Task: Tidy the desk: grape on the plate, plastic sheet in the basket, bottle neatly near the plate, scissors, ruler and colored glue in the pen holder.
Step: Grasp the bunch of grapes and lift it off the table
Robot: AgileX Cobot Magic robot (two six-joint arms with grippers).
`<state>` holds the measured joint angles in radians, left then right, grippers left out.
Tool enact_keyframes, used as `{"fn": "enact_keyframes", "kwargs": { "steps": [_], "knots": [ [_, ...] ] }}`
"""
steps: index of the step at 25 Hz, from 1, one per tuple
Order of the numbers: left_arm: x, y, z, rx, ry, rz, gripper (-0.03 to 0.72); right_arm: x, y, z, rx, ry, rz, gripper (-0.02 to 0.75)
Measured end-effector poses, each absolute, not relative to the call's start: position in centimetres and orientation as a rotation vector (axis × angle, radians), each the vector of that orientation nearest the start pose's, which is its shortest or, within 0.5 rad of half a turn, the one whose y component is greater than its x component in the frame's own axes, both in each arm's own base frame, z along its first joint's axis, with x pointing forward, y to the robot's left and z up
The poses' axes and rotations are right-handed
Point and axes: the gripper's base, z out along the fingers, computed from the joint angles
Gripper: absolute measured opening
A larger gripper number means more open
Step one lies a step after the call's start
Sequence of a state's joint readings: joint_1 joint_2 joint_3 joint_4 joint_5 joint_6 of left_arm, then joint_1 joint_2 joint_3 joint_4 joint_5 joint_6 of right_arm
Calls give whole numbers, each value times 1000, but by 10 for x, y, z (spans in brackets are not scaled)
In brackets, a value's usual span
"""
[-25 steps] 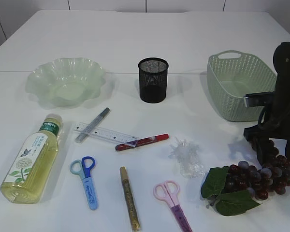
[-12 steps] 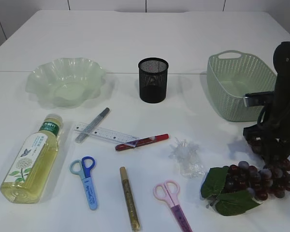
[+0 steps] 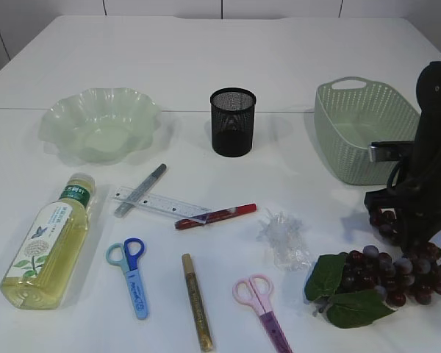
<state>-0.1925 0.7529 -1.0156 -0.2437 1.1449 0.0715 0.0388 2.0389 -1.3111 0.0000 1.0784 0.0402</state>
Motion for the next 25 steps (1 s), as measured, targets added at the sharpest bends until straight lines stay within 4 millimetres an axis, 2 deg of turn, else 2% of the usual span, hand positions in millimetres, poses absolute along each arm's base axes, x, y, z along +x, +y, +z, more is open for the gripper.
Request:
{"fn": "enact_keyframes", "kwargs": {
  "steps": [4, 8, 16, 20, 25],
  "knots": [
    [105, -41, 388, 299, 2341, -372, 489, 360, 15, 136, 8, 3319, -2, 123],
    [105, -41, 388, 299, 2341, -372, 489, 358, 15, 148, 10, 3293, 4, 123],
    [105, -41, 388, 299, 2341, -376, 489, 348, 19, 202, 38, 3163, 99, 120],
    [105, -41, 388, 299, 2341, -376, 489, 339, 25, 234, 39, 3075, 205, 120],
    [105, -41, 388, 299, 2341, -377, 489, 325, 28, 267, 13, 2988, 230, 120]
  ]
}}
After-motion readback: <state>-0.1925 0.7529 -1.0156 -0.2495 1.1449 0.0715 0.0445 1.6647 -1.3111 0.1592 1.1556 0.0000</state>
